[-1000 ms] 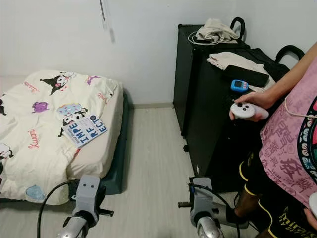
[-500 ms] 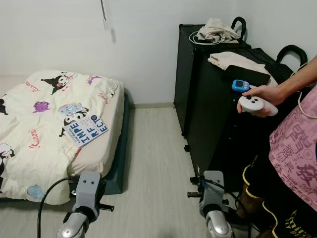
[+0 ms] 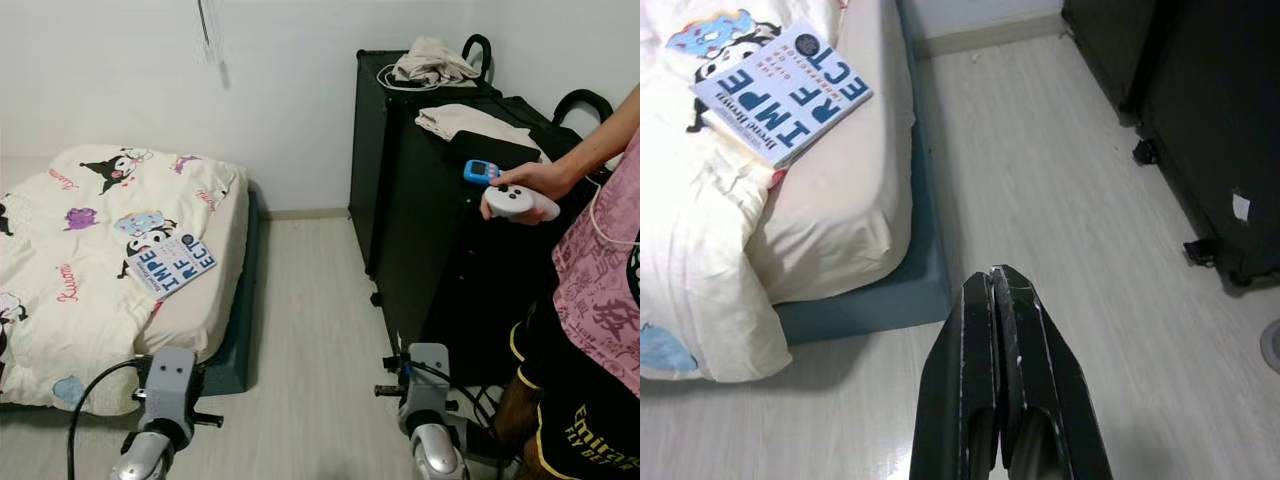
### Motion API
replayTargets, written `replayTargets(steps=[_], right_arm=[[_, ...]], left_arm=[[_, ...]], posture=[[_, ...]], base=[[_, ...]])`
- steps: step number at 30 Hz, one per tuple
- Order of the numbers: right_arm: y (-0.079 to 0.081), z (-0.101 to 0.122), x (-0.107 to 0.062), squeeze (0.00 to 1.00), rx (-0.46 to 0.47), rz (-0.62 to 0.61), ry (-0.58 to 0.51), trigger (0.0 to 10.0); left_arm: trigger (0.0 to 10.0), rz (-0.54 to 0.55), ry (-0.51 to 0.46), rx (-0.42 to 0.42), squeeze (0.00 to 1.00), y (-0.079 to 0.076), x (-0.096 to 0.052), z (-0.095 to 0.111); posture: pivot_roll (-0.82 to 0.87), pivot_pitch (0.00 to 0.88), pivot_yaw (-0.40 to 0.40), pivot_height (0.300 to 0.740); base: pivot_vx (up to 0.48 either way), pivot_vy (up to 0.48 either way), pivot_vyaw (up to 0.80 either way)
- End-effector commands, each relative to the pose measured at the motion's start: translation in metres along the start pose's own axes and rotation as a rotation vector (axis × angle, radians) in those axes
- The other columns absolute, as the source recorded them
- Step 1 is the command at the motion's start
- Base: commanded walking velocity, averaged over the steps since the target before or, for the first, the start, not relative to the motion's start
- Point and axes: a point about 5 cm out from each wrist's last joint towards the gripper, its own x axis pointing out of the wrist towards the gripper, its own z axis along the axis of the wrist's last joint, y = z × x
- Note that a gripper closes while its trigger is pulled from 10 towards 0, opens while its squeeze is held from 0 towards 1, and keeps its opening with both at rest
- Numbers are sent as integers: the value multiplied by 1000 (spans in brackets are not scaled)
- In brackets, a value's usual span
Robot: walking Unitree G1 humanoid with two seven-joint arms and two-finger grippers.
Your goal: Clean up the room
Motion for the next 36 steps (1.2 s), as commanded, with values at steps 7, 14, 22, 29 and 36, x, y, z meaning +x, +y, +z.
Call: replayTargets(steps=[7,14,22,29,36], right_arm=[[0,-10,-8,0,-12,7,42,10000],[-10,-15,-16,0,12,-48,46,10000],[-8,-12,-12,0,-10,-28,45,10000],[-7,-9,-9,0,-15,-18,43,10000],[-4,-8,-6,0,-18,16,50,10000]], left_arm=[[10000,-21,20,10,0,0,-1,-3],[10000,-85,0,40,0,-13,5,2],[10000,-90,-3,7,0,-16,6,4],[10000,-95,-9,0,0,-17,6,4],[10000,-77,-7,32,0,-14,3,2]], posture=[[-58,78,-1,740],[-72,70,4,740],[-65,69,-13,740],[-63,78,-21,740],[-41,88,-33,740]], base=[[0,0,0],[0,0,0],[0,0,0],[0,0,0],[0,0,0]])
